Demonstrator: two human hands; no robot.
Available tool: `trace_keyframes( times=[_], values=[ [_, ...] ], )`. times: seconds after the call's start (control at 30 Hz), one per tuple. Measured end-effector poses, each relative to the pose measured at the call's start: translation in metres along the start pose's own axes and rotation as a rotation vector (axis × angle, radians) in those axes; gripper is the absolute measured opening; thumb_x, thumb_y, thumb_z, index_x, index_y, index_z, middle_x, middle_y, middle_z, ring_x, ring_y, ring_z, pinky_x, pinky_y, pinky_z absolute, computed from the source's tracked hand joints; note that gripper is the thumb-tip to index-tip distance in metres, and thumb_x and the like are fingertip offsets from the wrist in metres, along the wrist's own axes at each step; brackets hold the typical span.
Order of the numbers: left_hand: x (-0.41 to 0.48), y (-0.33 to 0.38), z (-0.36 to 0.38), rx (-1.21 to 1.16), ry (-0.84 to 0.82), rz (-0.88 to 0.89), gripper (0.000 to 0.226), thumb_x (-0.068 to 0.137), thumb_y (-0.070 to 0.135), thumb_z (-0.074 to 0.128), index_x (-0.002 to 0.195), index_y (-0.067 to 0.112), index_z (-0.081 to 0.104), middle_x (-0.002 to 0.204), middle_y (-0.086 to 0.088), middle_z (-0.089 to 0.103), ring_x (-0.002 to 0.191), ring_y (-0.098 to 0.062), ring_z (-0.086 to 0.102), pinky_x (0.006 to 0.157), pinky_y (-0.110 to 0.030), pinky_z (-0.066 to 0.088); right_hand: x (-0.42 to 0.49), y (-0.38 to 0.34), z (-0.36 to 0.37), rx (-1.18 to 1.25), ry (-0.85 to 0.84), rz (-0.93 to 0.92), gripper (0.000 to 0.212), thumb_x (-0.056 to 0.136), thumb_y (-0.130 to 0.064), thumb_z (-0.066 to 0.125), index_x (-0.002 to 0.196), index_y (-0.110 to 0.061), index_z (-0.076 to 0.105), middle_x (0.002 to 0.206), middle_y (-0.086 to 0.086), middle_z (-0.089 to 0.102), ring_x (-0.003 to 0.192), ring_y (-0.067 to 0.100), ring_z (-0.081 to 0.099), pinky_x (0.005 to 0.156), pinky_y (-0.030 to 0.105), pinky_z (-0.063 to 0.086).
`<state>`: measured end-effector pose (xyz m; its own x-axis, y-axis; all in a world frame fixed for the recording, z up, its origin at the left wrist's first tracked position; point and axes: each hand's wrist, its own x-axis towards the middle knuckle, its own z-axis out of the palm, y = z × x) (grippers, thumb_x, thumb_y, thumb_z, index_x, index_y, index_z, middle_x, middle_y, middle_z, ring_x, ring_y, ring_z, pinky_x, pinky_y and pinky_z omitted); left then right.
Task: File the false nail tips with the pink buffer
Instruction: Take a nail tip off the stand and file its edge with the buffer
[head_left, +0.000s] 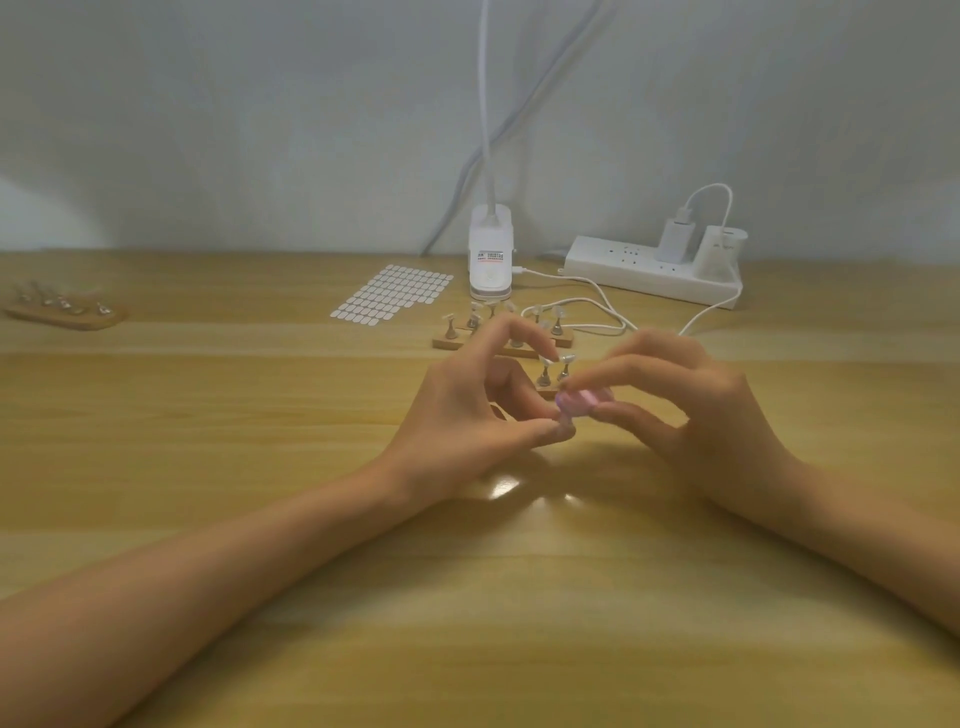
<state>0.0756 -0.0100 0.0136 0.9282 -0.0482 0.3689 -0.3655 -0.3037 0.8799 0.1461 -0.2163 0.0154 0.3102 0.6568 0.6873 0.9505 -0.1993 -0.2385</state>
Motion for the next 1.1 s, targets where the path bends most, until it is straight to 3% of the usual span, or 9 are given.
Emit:
trace_keyframes(
  times=[0.1,0.2,0.33,0.43,0.57,0.67,0.8,0.97,1.1],
  values=[
    [0.0001,0.0011,0.0006,0.009,-0.019,0.025,0.046,0.076,0.013,0.088,0.111,0.018,0.057,0.064,0.010,0.069,0.062,-0.003,0.066,0.057,-0.012,0.044,-0.0009,-0.0024,0.0016,0.014,-0.037,-0.095,0.015,0.095,-0.020,0.068,0.108,-0.018,0.076,0.094,0.000,0.064,0.088,0.014,0.062,0.080,0.036,0.049],
    [0.0011,0.0001,0.0001,0.001,-0.008,0.013,0.045,0.077,0.011,0.087,0.110,0.019,0.057,0.064,0.009,0.069,0.063,-0.004,0.066,0.057,-0.013,0.044,0.0004,-0.0002,0.0009,-0.018,-0.010,-0.032,0.015,0.093,-0.020,0.071,0.107,-0.016,0.076,0.094,0.000,0.064,0.089,0.011,0.060,0.079,0.043,0.051],
    [0.0002,0.0021,0.0001,0.024,-0.021,0.037,0.047,0.077,0.015,0.088,0.111,0.018,0.056,0.066,0.009,0.070,0.064,-0.006,0.068,0.057,-0.014,0.046,-0.0002,-0.0020,0.0019,0.009,-0.024,-0.116,0.017,0.095,-0.020,0.067,0.111,-0.020,0.073,0.093,0.003,0.065,0.090,0.011,0.061,0.083,0.031,0.049],
    [0.0014,0.0017,-0.0005,0.011,-0.005,0.026,0.045,0.078,0.013,0.087,0.111,0.018,0.057,0.066,0.008,0.071,0.062,-0.004,0.067,0.057,-0.013,0.045,-0.0013,0.0008,0.0009,-0.055,-0.001,-0.063,0.015,0.095,-0.021,0.068,0.107,-0.018,0.076,0.094,0.000,0.065,0.091,0.009,0.059,0.082,0.040,0.048],
    [0.0013,0.0016,0.0000,0.026,-0.011,0.036,0.046,0.077,0.014,0.088,0.111,0.017,0.057,0.066,0.010,0.070,0.062,-0.003,0.066,0.057,-0.013,0.045,-0.0022,0.0005,0.0017,-0.108,0.011,-0.150,0.016,0.098,-0.024,0.064,0.108,-0.022,0.077,0.095,0.002,0.068,0.091,0.012,0.061,0.085,0.030,0.043],
    [0.0012,0.0013,-0.0003,0.009,-0.008,0.026,0.044,0.078,0.013,0.087,0.110,0.018,0.057,0.066,0.009,0.071,0.062,-0.003,0.066,0.057,-0.013,0.045,-0.0015,0.0017,0.0013,-0.122,0.011,-0.100,0.017,0.098,-0.022,0.063,0.108,-0.019,0.076,0.096,-0.001,0.067,0.091,0.013,0.062,0.083,0.035,0.043],
    [0.0001,0.0020,0.0002,0.049,-0.032,0.048,0.043,0.079,0.011,0.085,0.110,0.019,0.057,0.065,0.015,0.067,0.063,0.000,0.065,0.057,-0.012,0.045,-0.0021,0.0017,0.0009,-0.097,-0.004,-0.105,0.017,0.097,-0.023,0.064,0.109,-0.019,0.076,0.097,-0.002,0.067,0.094,0.009,0.061,0.086,0.032,0.042],
    [0.0000,0.0027,0.0000,0.044,-0.041,0.036,0.042,0.079,0.010,0.085,0.109,0.021,0.057,0.066,0.013,0.066,0.065,-0.004,0.066,0.060,-0.019,0.049,-0.0022,0.0021,0.0006,-0.072,-0.011,-0.122,0.016,0.097,-0.021,0.065,0.108,-0.018,0.076,0.097,-0.002,0.066,0.093,0.009,0.060,0.086,0.030,0.043],
    [-0.0005,0.0015,-0.0016,-0.015,0.015,-0.010,0.044,0.078,0.002,0.084,0.108,0.021,0.058,0.069,0.003,0.069,0.073,-0.013,0.073,0.075,-0.042,0.060,-0.0008,0.0074,-0.0010,-0.073,0.004,0.016,0.018,0.092,-0.014,0.072,0.110,-0.016,0.075,0.098,-0.001,0.066,0.093,0.012,0.063,0.080,0.050,0.051]
  ],
)
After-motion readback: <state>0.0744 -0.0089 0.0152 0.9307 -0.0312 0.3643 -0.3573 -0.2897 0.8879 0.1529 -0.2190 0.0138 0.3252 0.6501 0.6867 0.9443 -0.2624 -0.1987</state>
